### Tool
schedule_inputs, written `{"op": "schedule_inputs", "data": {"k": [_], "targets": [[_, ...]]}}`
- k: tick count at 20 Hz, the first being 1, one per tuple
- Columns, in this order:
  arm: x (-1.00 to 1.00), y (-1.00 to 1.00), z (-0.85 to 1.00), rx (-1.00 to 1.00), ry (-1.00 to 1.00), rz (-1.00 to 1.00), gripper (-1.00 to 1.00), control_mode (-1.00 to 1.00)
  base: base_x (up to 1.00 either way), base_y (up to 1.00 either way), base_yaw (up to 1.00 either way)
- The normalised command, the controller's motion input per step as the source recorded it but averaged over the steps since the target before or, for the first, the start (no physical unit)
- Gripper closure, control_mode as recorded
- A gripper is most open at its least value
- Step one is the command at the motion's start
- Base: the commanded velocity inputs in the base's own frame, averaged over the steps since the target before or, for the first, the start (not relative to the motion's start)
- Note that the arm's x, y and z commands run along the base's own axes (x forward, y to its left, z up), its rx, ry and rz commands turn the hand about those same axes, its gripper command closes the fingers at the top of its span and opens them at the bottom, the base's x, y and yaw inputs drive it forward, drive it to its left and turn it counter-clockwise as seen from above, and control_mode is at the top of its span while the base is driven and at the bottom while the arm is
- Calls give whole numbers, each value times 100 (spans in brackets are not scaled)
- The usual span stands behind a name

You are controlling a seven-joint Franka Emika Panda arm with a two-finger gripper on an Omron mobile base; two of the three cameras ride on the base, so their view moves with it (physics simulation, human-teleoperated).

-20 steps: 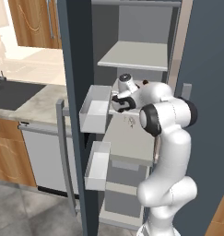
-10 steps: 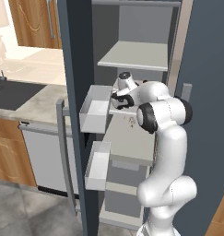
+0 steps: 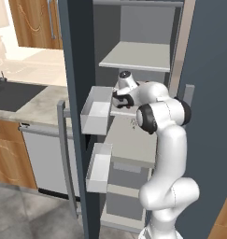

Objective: Store the hot dog in the freezer for long-term storage. Close the freezer door after placing the cooked food.

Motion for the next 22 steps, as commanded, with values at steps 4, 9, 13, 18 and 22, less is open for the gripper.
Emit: {"op": "schedule_inputs", "data": {"k": [4, 9, 13, 18, 22], "targets": [[0, 0, 0, 0, 0, 0, -100, -100, 0, 0, 0], [0, -1, 0, 0, -2, 0, -100, -100, 0, 0, 0], [-2, 0, 0, 0, -3, 0, -100, -100, 0, 0, 0], [-30, 0, 0, 0, -9, 0, -100, -100, 0, 0, 0], [-47, 0, 0, 0, -11, 0, -100, -100, 0, 0, 0]]}}
